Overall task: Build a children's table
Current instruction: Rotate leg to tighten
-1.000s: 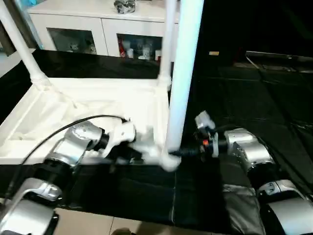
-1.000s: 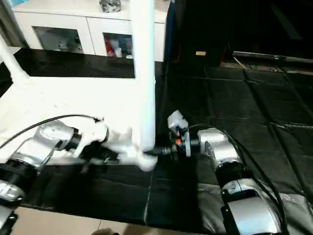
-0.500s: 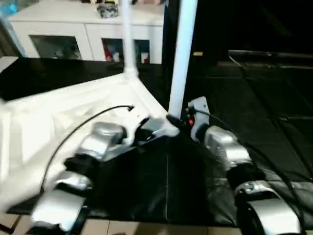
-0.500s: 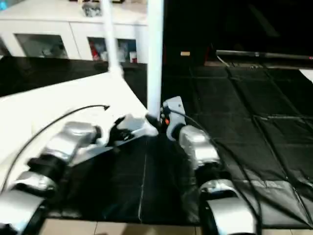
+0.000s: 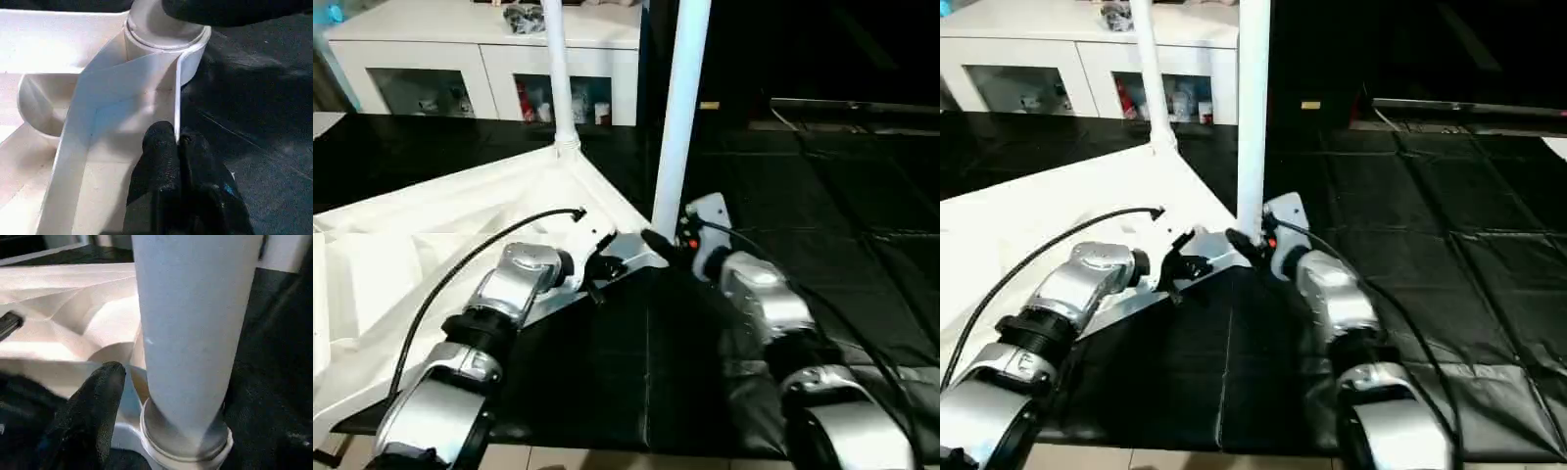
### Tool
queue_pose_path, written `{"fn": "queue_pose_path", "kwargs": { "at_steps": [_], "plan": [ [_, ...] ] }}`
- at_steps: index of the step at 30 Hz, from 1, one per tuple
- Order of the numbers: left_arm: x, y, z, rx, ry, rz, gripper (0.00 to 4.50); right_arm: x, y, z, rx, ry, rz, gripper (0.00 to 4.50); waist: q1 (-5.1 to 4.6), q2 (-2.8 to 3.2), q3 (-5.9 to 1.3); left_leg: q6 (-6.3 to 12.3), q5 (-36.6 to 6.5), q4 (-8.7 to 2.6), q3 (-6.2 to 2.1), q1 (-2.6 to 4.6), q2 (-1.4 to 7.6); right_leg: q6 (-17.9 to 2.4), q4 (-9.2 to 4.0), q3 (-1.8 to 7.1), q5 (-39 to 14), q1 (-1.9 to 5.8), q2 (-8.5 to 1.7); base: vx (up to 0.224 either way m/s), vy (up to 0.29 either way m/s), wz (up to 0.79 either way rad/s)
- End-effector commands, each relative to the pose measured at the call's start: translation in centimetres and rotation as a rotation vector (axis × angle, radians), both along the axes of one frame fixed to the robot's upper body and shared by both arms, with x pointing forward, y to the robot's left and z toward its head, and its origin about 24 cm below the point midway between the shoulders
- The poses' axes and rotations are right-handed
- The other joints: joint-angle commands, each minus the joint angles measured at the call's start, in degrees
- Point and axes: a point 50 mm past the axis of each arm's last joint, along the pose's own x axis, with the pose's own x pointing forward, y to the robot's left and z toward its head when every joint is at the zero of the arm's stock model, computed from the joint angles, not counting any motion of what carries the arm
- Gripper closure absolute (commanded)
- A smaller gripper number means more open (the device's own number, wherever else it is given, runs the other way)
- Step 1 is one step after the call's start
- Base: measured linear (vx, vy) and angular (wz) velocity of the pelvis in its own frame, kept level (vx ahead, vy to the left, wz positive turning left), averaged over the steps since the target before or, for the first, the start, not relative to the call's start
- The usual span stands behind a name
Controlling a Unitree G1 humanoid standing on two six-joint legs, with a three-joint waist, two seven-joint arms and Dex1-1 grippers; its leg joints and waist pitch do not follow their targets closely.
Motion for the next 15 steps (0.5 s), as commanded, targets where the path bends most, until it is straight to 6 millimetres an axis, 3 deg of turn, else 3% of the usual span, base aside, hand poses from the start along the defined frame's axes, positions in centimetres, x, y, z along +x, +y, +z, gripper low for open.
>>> {"fn": "queue_pose_path", "kwargs": {
  "at_steps": [1, 5, 6, 10, 15],
  "plan": [
    [0.1, -0.4, 0.9, -0.005, -0.057, -0.052, 4.50, -1.5, 2.0, -1.2, 0.015, 0.063, 0.181, 0.80, 0.30, 0.19, -3.82, 3.08, -9.84, -3.74, -1.08, 0.02, 2.67, -10.68, -4.66, 3.85, -12.00, 3.13, -5.91, 0.000, 0.000, 0.00],
    [-0.9, 1.1, 0.7, 0.035, -0.024, -0.184, 4.50, -1.8, -1.1, -0.4, -0.004, 0.034, 0.302, 0.40, 0.66, 0.24, -4.20, 4.54, -6.96, -3.35, -0.98, -0.40, 2.90, -11.97, -3.86, 3.70, -6.51, 3.32, -5.70, 0.000, 0.000, 0.00],
    [-0.9, 1.1, 0.7, 0.035, -0.024, -0.184, 4.50, -1.8, -1.1, -0.4, -0.004, 0.034, 0.302, 0.40, 0.77, 0.21, -4.22, 4.80, -6.64, -3.28, -0.95, -0.44, 2.87, -12.14, -3.81, 3.65, -5.68, 3.35, -5.63, 0.000, 0.000, 0.00],
    [-1.9, 2.5, 1.2, 0.057, 0.016, -0.343, 4.50, -2.2, -3.8, 0.7, -0.053, 0.037, 0.465, 0.02, 1.16, 0.11, -4.00, 5.23, -8.24, -3.20, -0.82, -0.48, 2.94, -12.34, -3.97, 3.53, -7.75, 3.01, -5.64, 0.000, 0.000, 0.00],
    [-3.4, 3.5, 1.5, 0.084, 0.064, -0.531, 4.50, -1.8, -4.5, 1.9, -0.064, 0.037, 0.569, 0.02, 1.62, 0.22, -3.98, 4.32, -8.85, -3.33, -0.89, -0.31, 3.15, -12.52, -3.90, 3.62, -9.55, 2.80, -5.74, 0.000, 0.000, 0.00]
  ]
}}
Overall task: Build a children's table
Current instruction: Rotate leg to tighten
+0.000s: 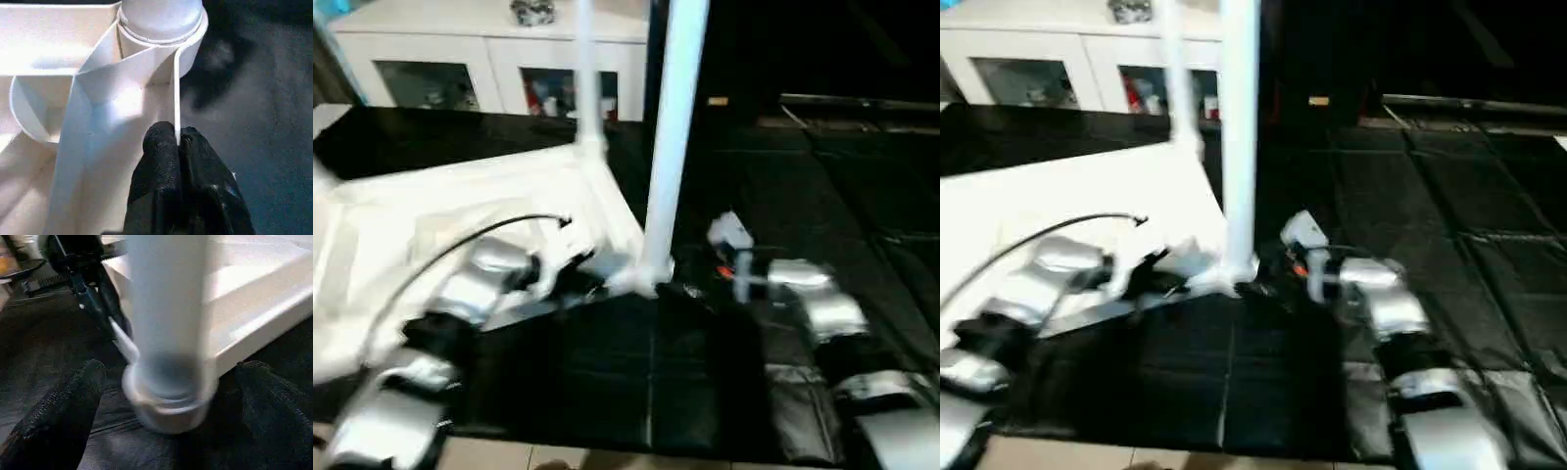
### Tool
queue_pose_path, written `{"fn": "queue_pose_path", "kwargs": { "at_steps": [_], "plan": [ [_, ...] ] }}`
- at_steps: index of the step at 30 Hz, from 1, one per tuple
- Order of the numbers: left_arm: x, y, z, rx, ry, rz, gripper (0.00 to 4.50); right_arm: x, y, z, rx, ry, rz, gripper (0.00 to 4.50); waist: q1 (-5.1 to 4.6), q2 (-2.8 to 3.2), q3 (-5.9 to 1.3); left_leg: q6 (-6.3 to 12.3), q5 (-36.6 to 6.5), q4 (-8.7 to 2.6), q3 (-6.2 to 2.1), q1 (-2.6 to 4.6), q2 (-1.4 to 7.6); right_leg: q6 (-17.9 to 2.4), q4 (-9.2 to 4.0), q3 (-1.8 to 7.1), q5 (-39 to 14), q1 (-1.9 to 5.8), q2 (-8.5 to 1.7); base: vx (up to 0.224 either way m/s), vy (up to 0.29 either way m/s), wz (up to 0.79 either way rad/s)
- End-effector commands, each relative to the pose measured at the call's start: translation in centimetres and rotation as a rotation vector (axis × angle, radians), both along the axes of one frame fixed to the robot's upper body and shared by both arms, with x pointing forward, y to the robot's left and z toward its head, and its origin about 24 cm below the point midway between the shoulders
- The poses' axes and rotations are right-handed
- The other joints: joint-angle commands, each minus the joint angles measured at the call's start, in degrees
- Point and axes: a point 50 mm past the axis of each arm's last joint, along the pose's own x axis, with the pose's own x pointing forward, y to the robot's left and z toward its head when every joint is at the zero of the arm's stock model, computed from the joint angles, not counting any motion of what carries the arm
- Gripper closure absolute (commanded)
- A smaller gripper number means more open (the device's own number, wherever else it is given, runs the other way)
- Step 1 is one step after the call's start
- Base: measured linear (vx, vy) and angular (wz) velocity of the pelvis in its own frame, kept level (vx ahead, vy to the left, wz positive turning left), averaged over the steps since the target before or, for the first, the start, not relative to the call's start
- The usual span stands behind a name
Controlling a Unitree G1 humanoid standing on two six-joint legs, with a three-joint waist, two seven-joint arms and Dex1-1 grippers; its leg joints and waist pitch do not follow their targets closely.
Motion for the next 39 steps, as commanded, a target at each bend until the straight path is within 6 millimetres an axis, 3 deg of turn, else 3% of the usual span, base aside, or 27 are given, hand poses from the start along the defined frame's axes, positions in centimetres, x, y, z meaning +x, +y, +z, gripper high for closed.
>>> {"fn": "queue_pose_path", "kwargs": {
  "at_steps": [1, 11, 13, 17, 21, 31, 35, 39],
  "plan": [
    [-0.7, -0.8, 0.4, 0.011, 0.012, -0.146, 4.50, 0.4, 0.3, 1.1, 0.018, -0.018, 0.063, 0.02, 0.27, 0.31, -4.00, 3.93, -9.29, -3.52, -0.81, 0.72, 3.13, -12.58, -4.06, 3.70, -9.93, 3.32, -5.76, 0.000, 0.000, 0.00],
    [-1.1, -0.9, 0.5, 0.012, 0.017, -0.202, 4.50, -0.1, 1.9, 1.1, 0.062, 0.059, 0.237, 0.02, 1.38, -0.08, -4.22, 4.21, -7.26, -3.34, -0.75, 0.65, 3.24, -12.73, -3.57, 3.71, -8.32, 3.38, -5.87, 0.000, 0.000, 0.00],
    [-1.1, -0.8, 0.5, 0.018, 0.016, -0.211, 4.50, -0.2, 2.2, 1.0, 0.065, 0.083, 0.273, 0.37, 1.39, -0.09, -4.22, 4.24, -7.26, -3.34, -0.77, 0.61, 3.22, -12.55, -3.60, 3.68, -8.83, 3.34, -5.85, 0.000, 0.000, 0.00],
    [-1.0, -0.8, 0.4, 0.025, 0.012, -0.215, 4.50, -0.2, 2.3, 0.8, 0.057, 0.107, 0.301, 0.63, 1.37, -0.44, -4.15, 3.84, -7.30, -3.39, -0.74, 0.63, 3.21, -12.08, -3.68, 3.69, -10.21, 3.34, -5.91, 0.000, 0.000, 0.00],
    [-0.9, -1.0, 0.5, 0.021, 0.004, -0.214, 4.50, 0.0, 2.4, 1.1, 0.074, 0.113, 0.304, 0.83, 1.33, -0.37, -4.20, 3.87, -6.84, -3.32, -0.71, 0.66, 3.22, -11.91, -3.66, 3.72, -9.89, 3.29, -5.85, 0.000, 0.000, 0.00],
    [-0.9, -1.1, 0.1, 0.021, 0.001, -0.208, 4.50, -0.2, 1.8, 1.1, 0.094, 0.140, 0.325, 1.83, 1.34, -0.66, -4.28, 4.13, -6.32, -3.21, -0.63, 0.66, 3.13, -11.57, -3.62, 3.72, -9.83, 3.31, -5.78, 0.000, 0.000, 0.00],
    [-0.7, -1.2, 0.0, -0.005, 0.004, -0.156, 4.50, -0.3, 1.9, 1.0, 0.114, 0.143, 0.324, 2.14, 1.34, -0.67, -4.19, 4.09, -6.74, -3.20, -0.62, 0.71, 3.14, -11.49, -3.72, 3.71, -10.57, 3.22, -5.76, 0.000, 0.000, 0.00],
    [0.3, -2.2, -0.1, -0.049, -0.018, 0.004, 4.50, 0.1, 2.3, 0.3, 0.121, 0.108, 0.166, 2.33, 1.39, -0.67, -4.10, 3.36, -7.16, -3.25, -0.57, 0.99, 3.22, -11.39, -3.85, 3.71, -11.43, 2.96, -5.68, 0.000, 0.000, 0.00]
  ]
}}
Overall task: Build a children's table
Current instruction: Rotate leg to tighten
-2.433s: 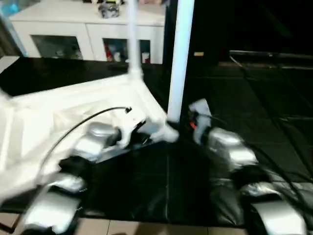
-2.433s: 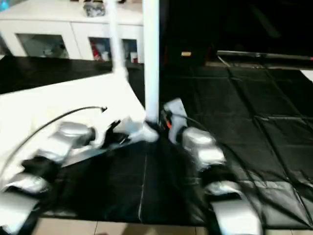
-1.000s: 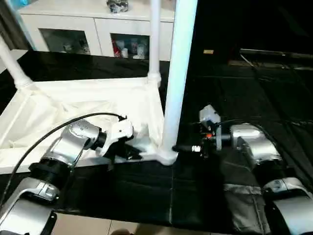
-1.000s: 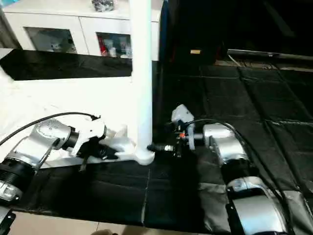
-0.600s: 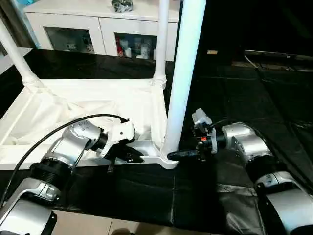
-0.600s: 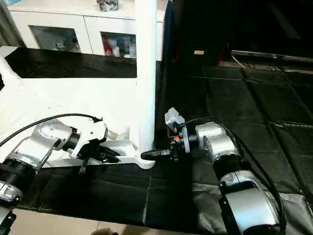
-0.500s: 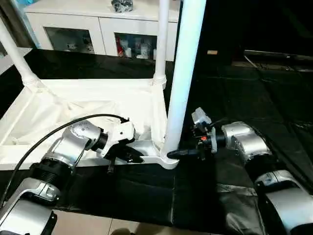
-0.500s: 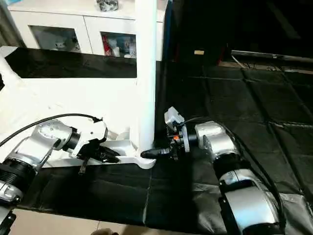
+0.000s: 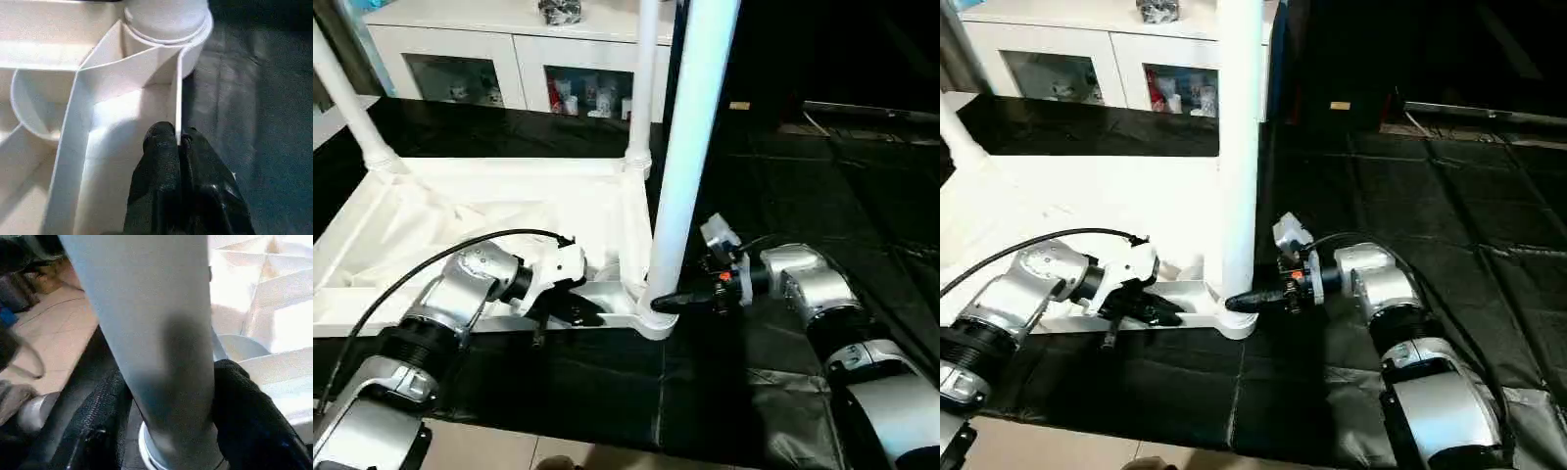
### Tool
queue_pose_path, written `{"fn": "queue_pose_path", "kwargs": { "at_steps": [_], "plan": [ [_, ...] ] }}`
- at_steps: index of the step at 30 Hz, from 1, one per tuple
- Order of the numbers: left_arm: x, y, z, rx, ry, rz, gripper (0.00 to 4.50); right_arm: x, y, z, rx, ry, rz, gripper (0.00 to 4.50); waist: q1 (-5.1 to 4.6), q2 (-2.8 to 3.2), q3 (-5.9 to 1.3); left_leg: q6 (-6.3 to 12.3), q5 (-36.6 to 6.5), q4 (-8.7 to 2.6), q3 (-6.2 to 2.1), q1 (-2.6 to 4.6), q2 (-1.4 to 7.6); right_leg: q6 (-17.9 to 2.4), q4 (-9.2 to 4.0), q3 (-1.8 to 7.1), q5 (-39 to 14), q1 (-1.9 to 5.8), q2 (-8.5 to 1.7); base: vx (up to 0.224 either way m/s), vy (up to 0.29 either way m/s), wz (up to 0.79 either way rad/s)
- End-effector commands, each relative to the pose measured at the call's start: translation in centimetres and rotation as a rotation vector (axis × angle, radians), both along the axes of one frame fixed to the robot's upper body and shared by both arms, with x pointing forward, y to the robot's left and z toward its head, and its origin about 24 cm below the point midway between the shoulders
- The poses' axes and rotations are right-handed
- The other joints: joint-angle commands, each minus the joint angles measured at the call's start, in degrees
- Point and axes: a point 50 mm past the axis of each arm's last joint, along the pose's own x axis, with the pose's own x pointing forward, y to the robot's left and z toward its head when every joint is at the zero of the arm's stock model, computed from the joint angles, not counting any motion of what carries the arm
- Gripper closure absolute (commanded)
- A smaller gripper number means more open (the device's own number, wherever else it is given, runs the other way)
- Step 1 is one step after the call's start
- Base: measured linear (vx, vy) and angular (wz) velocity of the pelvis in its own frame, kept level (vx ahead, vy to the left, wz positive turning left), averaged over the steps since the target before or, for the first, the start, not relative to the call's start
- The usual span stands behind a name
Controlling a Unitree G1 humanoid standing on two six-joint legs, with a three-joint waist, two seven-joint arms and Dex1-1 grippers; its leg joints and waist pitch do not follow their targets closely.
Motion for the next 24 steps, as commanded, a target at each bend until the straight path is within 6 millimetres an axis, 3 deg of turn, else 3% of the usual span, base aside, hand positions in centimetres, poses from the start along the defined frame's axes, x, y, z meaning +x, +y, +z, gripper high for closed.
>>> {"fn": "queue_pose_path", "kwargs": {
  "at_steps": [1, 3, 4, 5, 6, 7, 8, 10, 15, 17, 21, 22, 24],
  "plan": [
    [1.0, -1.4, 0.2, -0.040, -0.030, 0.123, 4.50, 0.3, 1.0, -0.5, -0.002, -0.012, -0.113, 2.42, -0.57, -0.61, -4.06, 2.92, -7.68, -3.54, -0.62, 0.89, 3.07, -11.12, -4.14, 3.66, -12.58, 3.06, -5.68, 0.000, 0.000, 0.00],
    [1.6, -1.7, 0.1, -0.054, -0.041, 0.206, 4.50, 0.7, 1.3, -0.9, -0.009, -0.005, -0.211, 2.45, -0.90, -0.55, -3.92, 2.24, -8.47, -3.69, -0.72, 0.87, 2.98, -10.04, -4.56, 3.65, -15.37, 3.07, -5.79, 0.000, 0.000, 0.00],
    [2.8, -2.4, 0.1, -0.088, -0.059, 0.363, 4.50, 1.1, 2.2, -1.5, -0.003, 0.029, -0.365, 2.46, -1.13, -0.57, -3.89, 1.64, -8.76, -3.76, -0.81, 0.92, 2.84, -9.34, -4.74, 3.61, -16.92, 3.12, -5.76, 0.000, 0.000, 0.00],
    [3.1, -2.6, 0.1, -0.096, -0.059, 0.406, 4.50, 1.2, 2.5, -1.6, 0.000, 0.040, -0.399, 2.46, -1.46, -0.72, -3.89, 0.87, -8.89, -3.82, -0.93, 0.97, 2.68, -8.72, -4.91, 3.55, -17.96, 3.13, -5.72, 0.000, 0.000, 0.00],
    [3.2, -2.7, 0.1, -0.098, -0.060, 0.419, 4.50, 1.2, 2.6, -1.6, 0.000, 0.042, -0.411, 2.47, -1.48, -0.71, -4.02, 0.82, -9.13, -3.80, -0.98, 1.13, 2.70, -8.66, -5.03, 3.55, -18.19, 3.13, -5.94, 0.000, 0.000, 0.00],
    [3.6, -3.2, 0.2, -0.111, -0.071, 0.477, 4.50, 1.4, 3.1, -2.0, -0.022, 0.051, -0.469, 2.49, -1.97, -0.75, -3.96, 1.24, -8.85, -3.79, -0.96, 0.54, 2.45, -8.53, -5.00, 3.51, -17.88, 3.50, -5.85, 0.000, 0.000, 0.00],
    [3.6, -3.3, 0.2, -0.112, -0.072, 0.481, 4.50, 1.4, 3.2, -2.0, -0.025, 0.051, -0.474, 2.49, -2.04, -0.71, -4.08, 1.46, -8.67, -3.64, -0.86, 0.86, 2.47, -8.54, -5.14, 3.62, -17.31, 3.18, -5.89, 0.000, 0.000, 0.00],
    [4.4, -4.9, 0.7, -0.153, -0.090, 0.576, 4.50, 1.6, 4.9, -2.4, -0.076, 0.034, -0.576, 2.50, -2.24, -0.78, -4.02, 1.93, -7.83, -3.66, -0.83, 0.67, 2.39, -8.82, -5.00, 3.62, -15.81, 3.20, -5.71, 0.000, 0.000, 0.00],
    [4.7, -6.0, 0.9, -0.133, -0.137, 0.579, 4.50, 1.4, 6.5, -1.8, -0.096, -0.121, -0.551, 2.50, -2.27, -0.65, -4.06, 2.24, -8.31, -3.61, -0.82, 0.73, 2.42, -8.32, -5.18, 3.63, -16.29, 3.10, -5.89, 0.000, 0.000, 0.00],
    [4.7, -6.1, 0.9, -0.132, -0.135, 0.572, 4.50, 1.3, 6.8, -1.6, -0.042, -0.108, -0.574, 1.88, -2.27, -0.68, -4.10, 2.80, -7.96, -3.65, -0.84, 0.67, 2.43, -8.62, -5.06, 3.66, -14.69, 3.27, -5.84, 0.000, 0.000, 0.00],
    [4.3, -5.5, 0.7, -0.122, -0.125, 0.543, 4.50, 1.1, 6.6, -1.4, -0.023, -0.118, -0.557, 1.76, -2.34, -0.42, -3.95, 3.04, -9.03, -3.79, -0.91, 0.76, 2.52, -8.80, -5.15, 3.66, -14.67, 3.25, -5.81, 0.000, 0.000, 0.00],
    [4.3, -5.4, 0.6, -0.119, -0.120, 0.541, 4.50, 1.0, 6.5, -1.4, -0.016, -0.115, -0.546, 1.45, -2.38, -0.53, -3.98, 2.99, -8.92, -3.78, -0.89, 0.70, 2.48, -8.84, -5.11, 3.68, -14.52, 3.31, -5.81, 0.000, 0.000, 0.00],
    [4.2, -5.1, 0.4, -0.115, -0.119, 0.531, 4.50, 0.8, 6.2, -1.4, -0.014, -0.114, -0.528, 1.41, -2.37, -0.46, -3.99, 3.14, -8.68, -3.77, -0.90, 0.66, 2.45, -8.92, -5.06, 3.70, -14.12, 3.35, -5.80, 0.000, 0.000, 0.00]
  ]
}}
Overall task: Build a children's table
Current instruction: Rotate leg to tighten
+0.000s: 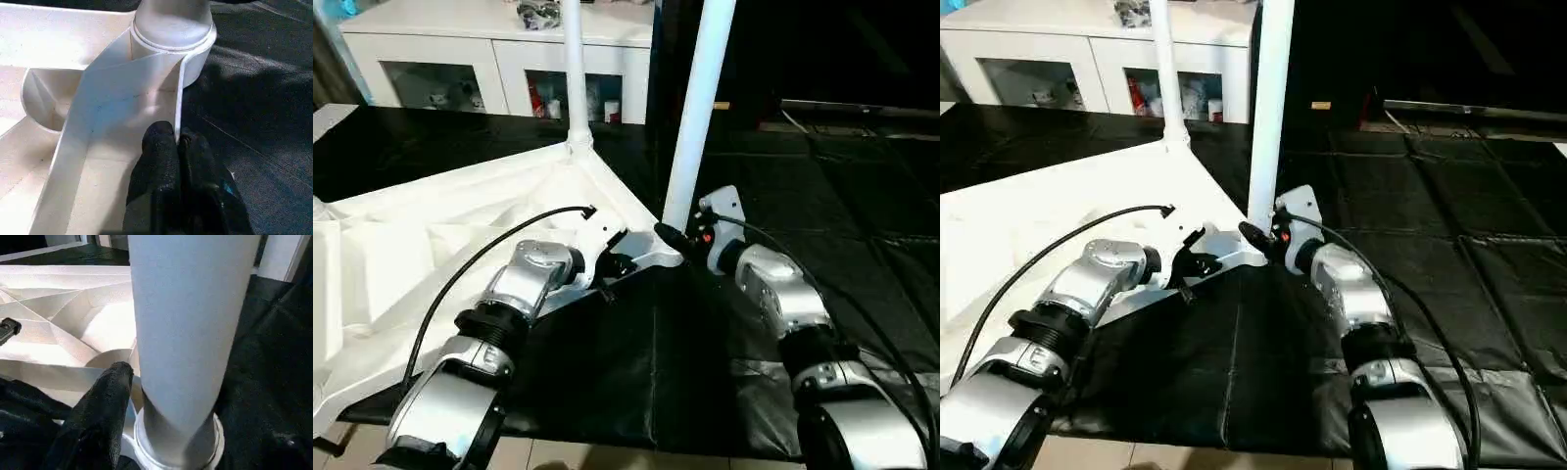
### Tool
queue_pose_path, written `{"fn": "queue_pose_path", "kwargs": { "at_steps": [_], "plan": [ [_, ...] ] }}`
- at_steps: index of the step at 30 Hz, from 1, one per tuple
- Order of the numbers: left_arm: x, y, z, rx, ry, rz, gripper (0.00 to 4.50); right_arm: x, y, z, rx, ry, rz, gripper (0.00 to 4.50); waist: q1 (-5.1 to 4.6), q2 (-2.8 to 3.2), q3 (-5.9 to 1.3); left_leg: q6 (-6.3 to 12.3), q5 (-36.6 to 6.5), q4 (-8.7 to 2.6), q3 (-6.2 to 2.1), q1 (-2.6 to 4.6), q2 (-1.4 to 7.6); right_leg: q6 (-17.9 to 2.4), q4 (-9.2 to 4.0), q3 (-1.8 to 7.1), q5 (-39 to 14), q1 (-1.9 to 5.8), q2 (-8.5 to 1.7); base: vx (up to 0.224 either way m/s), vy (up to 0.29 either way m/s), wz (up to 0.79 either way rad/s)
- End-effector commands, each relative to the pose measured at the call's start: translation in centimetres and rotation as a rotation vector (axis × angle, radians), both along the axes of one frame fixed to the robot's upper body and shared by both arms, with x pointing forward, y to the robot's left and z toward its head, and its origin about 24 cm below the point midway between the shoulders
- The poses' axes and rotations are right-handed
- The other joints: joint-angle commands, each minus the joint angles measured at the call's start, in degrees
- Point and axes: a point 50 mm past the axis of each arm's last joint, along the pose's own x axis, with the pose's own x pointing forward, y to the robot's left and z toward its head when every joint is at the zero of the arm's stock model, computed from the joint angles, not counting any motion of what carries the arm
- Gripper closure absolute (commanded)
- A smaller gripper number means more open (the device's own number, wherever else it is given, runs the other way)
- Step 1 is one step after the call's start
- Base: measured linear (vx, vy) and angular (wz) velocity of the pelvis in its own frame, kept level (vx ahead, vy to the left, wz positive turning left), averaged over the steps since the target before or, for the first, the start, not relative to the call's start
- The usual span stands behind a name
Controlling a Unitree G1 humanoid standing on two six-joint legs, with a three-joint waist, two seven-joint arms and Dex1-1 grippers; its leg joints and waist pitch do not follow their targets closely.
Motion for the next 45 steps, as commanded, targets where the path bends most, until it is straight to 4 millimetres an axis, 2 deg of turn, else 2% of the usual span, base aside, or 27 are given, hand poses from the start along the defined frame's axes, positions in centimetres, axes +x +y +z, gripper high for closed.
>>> {"fn": "queue_pose_path", "kwargs": {
  "at_steps": [1, 3, 4, 6, 7, 8, 9, 11, 13, 16, 18, 19, 26, 27, 28, 34, 40, 42, 43, 45],
  "plan": [
    [0.5, 0.0, 1.1, -0.022, -0.072, 0.024, 4.50, -2.0, 3.6, -0.9, 0.020, 0.044, 0.270, 1.37, 0.07, -0.40, -3.88, 3.46, -8.60, -3.74, -0.94, 0.47, 2.53, -9.09, -4.87, 3.62, -13.89, 3.34, -5.77, 0.000, 0.000, 0.00],
    [0.1, 0.5, 1.0, -0.013, -0.067, -0.022, 4.50, -2.2, 2.6, -1.0, 0.002, 0.038, 0.306, 1.24, 0.27, -0.48, -3.96, 3.74, -8.26, -3.69, -0.97, 0.53, 2.64, -9.24, -4.74, 3.64, -12.94, 3.38, -5.83, 0.000, 0.000, 0.00],
    [0.0, 0.7, 0.9, -0.009, -0.063, -0.040, 4.50, -2.2, 2.2, -1.0, 0.004, 0.036, 0.318, 0.97, 0.25, -0.51, -4.00, 4.12, -7.79, -3.62, -0.87, 0.43, 2.61, -9.61, -4.58, 3.68, -11.82, 3.41, -5.78, 0.000, 0.000, 0.00],
    [-0.1, 0.9, 0.9, -0.003, -0.064, -0.064, 4.50, -2.2, 1.8, -0.9, 0.002, 0.036, 0.329, 0.91, 0.23, -0.53, -3.96, 4.41, -7.52, -3.60, -0.84, 0.36, 2.50, -9.82, -4.62, 3.62, -11.56, 3.41, -5.72, 0.000, 0.000, 0.00],
    [-0.4, 1.7, 0.8, 0.016, -0.048, -0.117, 4.50, -2.1, 0.6, -0.5, -0.017, 0.026, 0.369, 0.84, 0.27, -0.49, -3.98, 4.44, -7.59, -3.60, -0.85, 0.34, 2.51, -9.78, -4.63, 3.58, -12.03, 3.51, -5.78, 0.000, 0.000, 0.00],
    [-0.4, 1.7, 0.8, 0.016, -0.048, -0.117, 4.50, -2.1, 0.6, -0.5, -0.017, 0.026, 0.369, 0.84, 0.31, -0.39, -3.91, 4.49, -7.91, -3.61, -0.84, 0.31, 2.59, -9.54, -4.73, 3.53, -12.73, 3.46, -5.73, 0.000, 0.000, 0.00],
    [-0.8, 2.4, 0.8, 0.043, -0.044, -0.196, 4.50, -2.0, -0.7, 0.0, -0.029, 0.016, 0.418, 0.84, 0.28, -0.34, -3.90, 4.49, -7.97, -3.63, -0.86, 0.32, 2.63, -9.55, -4.73, 3.55, -12.78, 3.45, -5.72, 0.000, 0.000, 0.00],
    [-1.1, 2.9, 0.9, 0.066, -0.043, -0.263, 4.50, -2.0, -1.5, 0.4, -0.035, 0.014, 0.459, 0.41, 0.36, -0.02, -3.96, 4.59, -8.17, -3.58, -0.86, 0.33, 2.85, -10.04, -4.48, 3.50, -11.59, 3.34, -5.57, 0.000, 0.000, 0.00],
    [-1.6, 3.5, 0.9, 0.083, -0.023, -0.338, 4.50, -2.0, -2.3, 0.9, -0.044, 0.018, 0.509, 0.41, 0.42, -0.09, -3.96, 4.59, -8.65, -3.61, -0.91, 0.32, 2.84, -10.49, -4.49, 3.44, -11.39, 3.39, -5.64, 0.000, 0.000, 0.00],
    [-2.7, 4.2, 1.0, 0.097, 0.026, -0.476, 4.50, -2.3, -3.2, 1.6, -0.036, 0.063, 0.619, 0.12, 0.74, -0.09, -4.02, 4.75, -8.91, -3.54, -0.88, 0.39, 2.98, -11.13, -4.36, 3.50, -11.55, 3.48, -5.75, 0.000, 0.000, 0.00],
    [-3.0, 4.4, 1.0, 0.108, 0.038, -0.510, 4.50, -2.4, -3.3, 1.6, -0.037, 0.075, 0.650, 0.01, 0.84, -0.11, -3.92, 4.71, -8.57, -3.65, -0.85, 0.42, 3.15, -11.46, -4.26, 3.53, -11.27, 3.28, -5.67, 0.000, 0.000, 0.00],
    [-3.0, 4.4, 1.0, 0.114, 0.040, -0.523, 4.50, -2.5, -3.3, 1.6, -0.040, 0.084, 0.671, 0.01, 1.13, 0.05, -3.97, 4.47, -8.58, -3.56, -0.74, 0.73, 3.20, -11.68, -4.24, 3.61, -10.94, 2.97, -5.65, 0.000, 0.000, 0.00],
    [-4.1, 4.7, 0.9, 0.139, 0.067, -0.661, 4.50, -3.2, -2.7, 1.4, -0.070, 0.111, 0.841, 0.01, 2.24, -0.13, -4.02, 3.57, -8.94, -3.60, -0.75, 0.83, 3.26, -11.39, -4.18, 3.66, -12.21, 2.94, -5.90, 0.000, 0.000, 0.00],
    [-4.2, 4.7, 0.9, 0.145, 0.069, -0.672, 4.50, -3.3, -2.7, 1.4, -0.062, 0.115, 0.855, 0.01, 2.17, -0.30, -3.97, 3.62, -8.99, -3.62, -0.76, 0.63, 3.22, -11.28, -4.17, 3.66, -12.32, 3.07, -5.89, 0.000, 0.000, 0.00],
    [-4.3, 4.8, 0.9, 0.149, 0.069, -0.680, 4.50, -3.3, -2.6, 1.4, -0.053, 0.120, 0.867, 0.01, 2.23, -0.20, -3.97, 3.58, -8.89, -3.68, -0.83, 0.65, 3.24, -11.05, -4.18, 3.60, -12.71, 3.01, -5.85, 0.000, 0.000, 0.00],
    [-4.7, 5.3, 0.8, 0.175, 0.075, -0.723, 4.50, -3.6, -2.3, 1.1, -0.031, 0.167, 0.925, 0.47, 2.21, -0.24, -3.91, 3.20, -9.45, -3.76, -0.84, 0.76, 3.27, -10.65, -4.32, 3.63, -14.32, 2.94, -5.86, 0.000, 0.000, 0.00],
    [-4.7, 5.3, 0.9, 0.174, 0.071, -0.728, 4.50, -3.7, -2.0, 0.8, -0.031, 0.172, 0.947, 0.98, 2.20, -0.22, -4.08, 3.45, -8.21, -3.64, -0.83, 0.62, 3.21, -11.13, -4.03, 3.58, -12.30, 3.05, -5.80, 0.000, 0.000, 0.00],
    [-4.7, 5.2, 0.9, 0.175, 0.067, -0.727, 4.50, -3.7, -1.9, 0.8, -0.029, 0.174, 0.954, 1.02, 2.18, -0.14, -4.05, 3.45, -8.47, -3.64, -0.83, 0.64, 3.20, -11.21, -4.06, 3.57, -12.43, 3.00, -5.76, 0.000, 0.000, 0.00],
    [-4.6, 5.2, 0.9, 0.175, 0.065, -0.724, 4.50, -3.8, -1.9, 0.7, -0.027, 0.175, 0.958, 1.30, 2.18, -0.23, -4.07, 3.42, -8.64, -3.64, -0.81, 0.68, 3.22, -11.21, -4.09, 3.57, -12.55, 3.00, -5.79, 0.000, 0.000, 0.00],
    [-4.6, 5.2, 0.9, 0.175, 0.063, -0.723, 4.50, -3.8, -1.9, 0.7, -0.026, 0.175, 0.961, 1.38, 2.21, -0.19, -4.08, 3.45, -8.48, -3.64, -0.82, 0.69, 3.25, -11.22, -4.05, 3.58, -12.35, 3.00, -5.77, 0.000, 0.000, 0.00]
  ]
}}
